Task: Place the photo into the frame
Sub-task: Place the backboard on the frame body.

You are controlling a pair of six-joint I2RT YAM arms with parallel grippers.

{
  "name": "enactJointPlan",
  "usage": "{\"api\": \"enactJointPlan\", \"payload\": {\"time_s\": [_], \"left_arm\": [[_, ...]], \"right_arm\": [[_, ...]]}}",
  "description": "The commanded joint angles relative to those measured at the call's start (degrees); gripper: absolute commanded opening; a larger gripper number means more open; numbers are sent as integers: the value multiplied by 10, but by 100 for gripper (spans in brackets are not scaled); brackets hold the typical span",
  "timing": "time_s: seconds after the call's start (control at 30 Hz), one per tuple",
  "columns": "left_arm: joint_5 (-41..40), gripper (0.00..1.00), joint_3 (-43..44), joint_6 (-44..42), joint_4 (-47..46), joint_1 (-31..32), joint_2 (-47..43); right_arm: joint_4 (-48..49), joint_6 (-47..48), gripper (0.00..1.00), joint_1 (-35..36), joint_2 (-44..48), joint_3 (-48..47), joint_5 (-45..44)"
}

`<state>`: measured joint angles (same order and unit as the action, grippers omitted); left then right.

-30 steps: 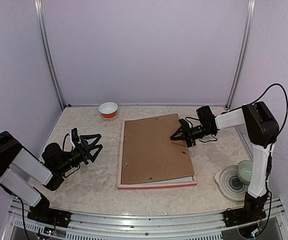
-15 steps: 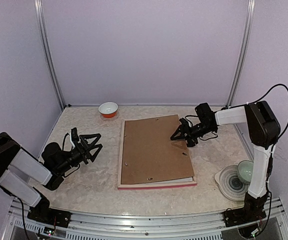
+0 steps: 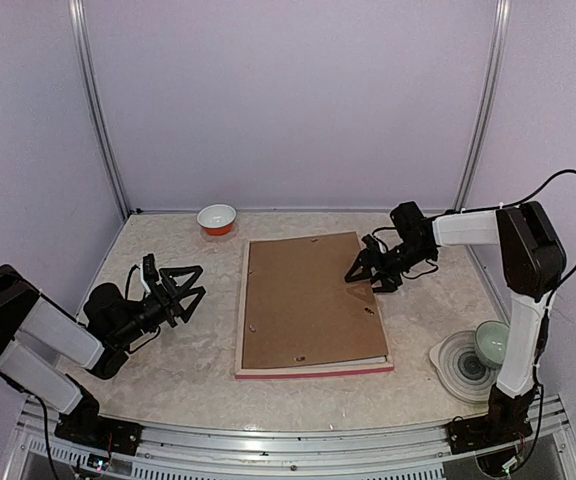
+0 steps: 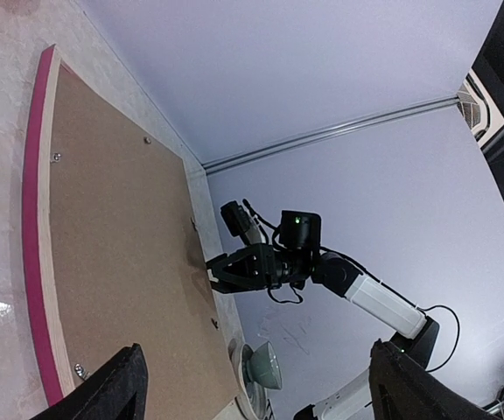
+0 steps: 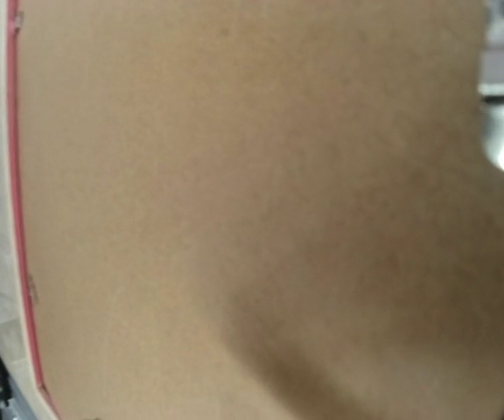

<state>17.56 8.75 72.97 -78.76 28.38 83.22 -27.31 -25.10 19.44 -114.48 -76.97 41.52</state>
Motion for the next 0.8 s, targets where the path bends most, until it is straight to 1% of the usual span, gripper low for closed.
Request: {"api": "enactJointPlan", "payload": {"time_s": [0.0,0.43,0.77], "left_arm": [[-3,86,5,-12,0,2,-9],[-8,87,4,-27,4,5,-7],[-8,87,4,-32,5,6,-6]], "right_arm": [[-23,17,73,9,32,-14,-30],[-38,24,74,14,39,-13,-66],[-61,34,74,24,49,-22,-112]]}}
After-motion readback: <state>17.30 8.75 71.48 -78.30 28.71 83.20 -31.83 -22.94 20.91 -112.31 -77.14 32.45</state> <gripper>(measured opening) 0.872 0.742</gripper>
